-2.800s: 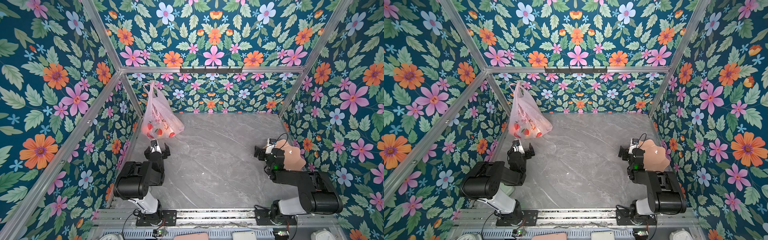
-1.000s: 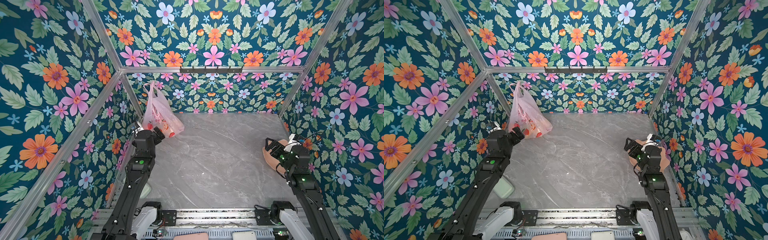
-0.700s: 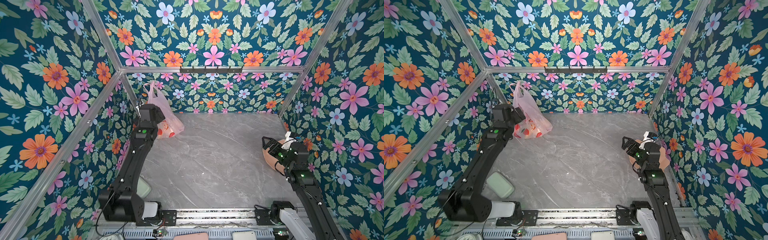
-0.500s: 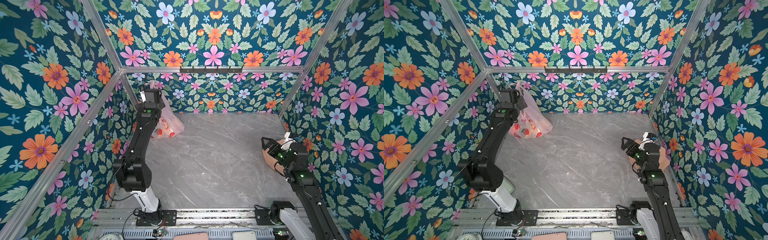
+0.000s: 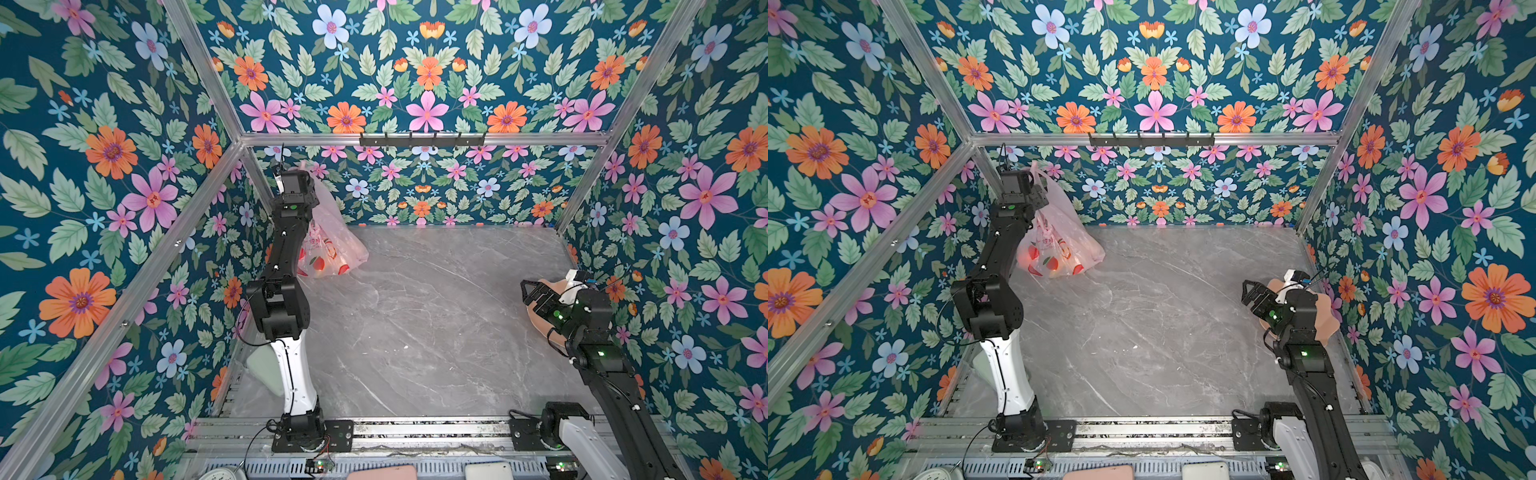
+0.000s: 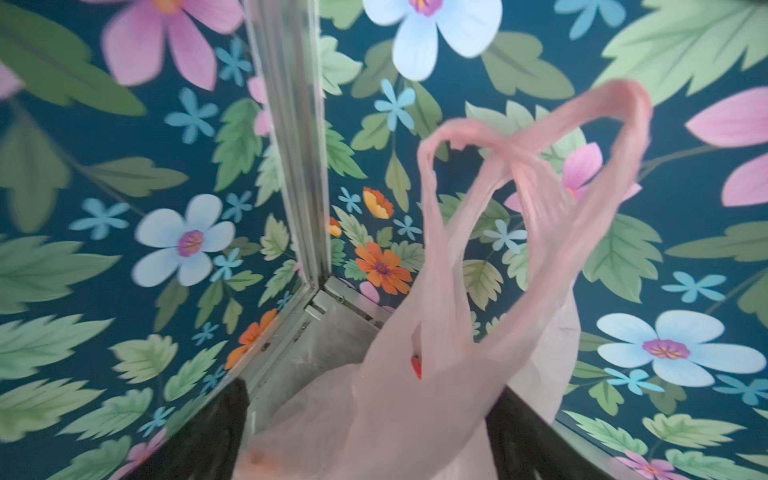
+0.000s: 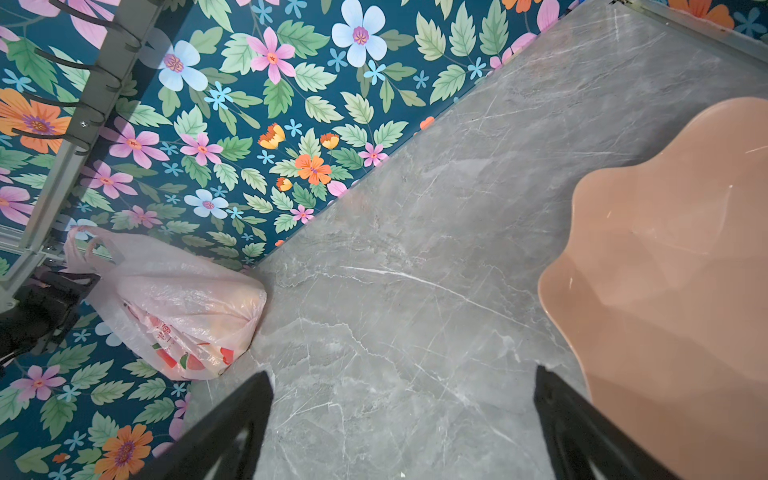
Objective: Take the fake fruits out of the plastic bag
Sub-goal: 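Raise the left gripper and grasp the pink bag's handles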
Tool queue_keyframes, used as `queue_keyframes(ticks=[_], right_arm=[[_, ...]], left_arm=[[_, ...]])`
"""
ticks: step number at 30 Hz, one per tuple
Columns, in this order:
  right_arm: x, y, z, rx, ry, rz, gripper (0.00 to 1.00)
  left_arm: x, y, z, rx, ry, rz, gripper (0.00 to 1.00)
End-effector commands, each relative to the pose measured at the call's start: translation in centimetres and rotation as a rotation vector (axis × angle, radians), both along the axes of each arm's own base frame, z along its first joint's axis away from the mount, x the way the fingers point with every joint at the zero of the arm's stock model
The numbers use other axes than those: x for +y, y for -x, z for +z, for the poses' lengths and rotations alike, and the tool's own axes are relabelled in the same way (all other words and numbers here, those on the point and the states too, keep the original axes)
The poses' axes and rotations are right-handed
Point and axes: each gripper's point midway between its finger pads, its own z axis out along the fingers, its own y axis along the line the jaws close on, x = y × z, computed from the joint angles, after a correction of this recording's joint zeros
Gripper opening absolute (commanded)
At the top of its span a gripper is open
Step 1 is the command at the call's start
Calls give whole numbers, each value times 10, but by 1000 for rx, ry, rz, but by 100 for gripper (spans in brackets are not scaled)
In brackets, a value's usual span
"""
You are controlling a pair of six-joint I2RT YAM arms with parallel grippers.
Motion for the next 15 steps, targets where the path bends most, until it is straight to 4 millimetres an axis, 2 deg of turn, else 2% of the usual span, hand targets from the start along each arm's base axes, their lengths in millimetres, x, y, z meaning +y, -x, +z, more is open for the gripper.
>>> queue_keyframes(ticks=[1,4,8,11,15], right_arm=[[2,0,0,-7,-5,7,99],[1,1,-3,3,-5,4,99],[0,1,-7,17,-8,-3,99],[0,-1,-8,23,-18,-10,99],[0,-5,-10,37,-33,-12,98]], left_arm=[[-20,-21,9,-102,117,-132,67],[-32,-29,7,-112,166,-204,43],[-50,-28,14,-140,251,-273,0],[-67,-18,24,-149,292,-299,0],[-107,12,42,-173,289,-321,0]])
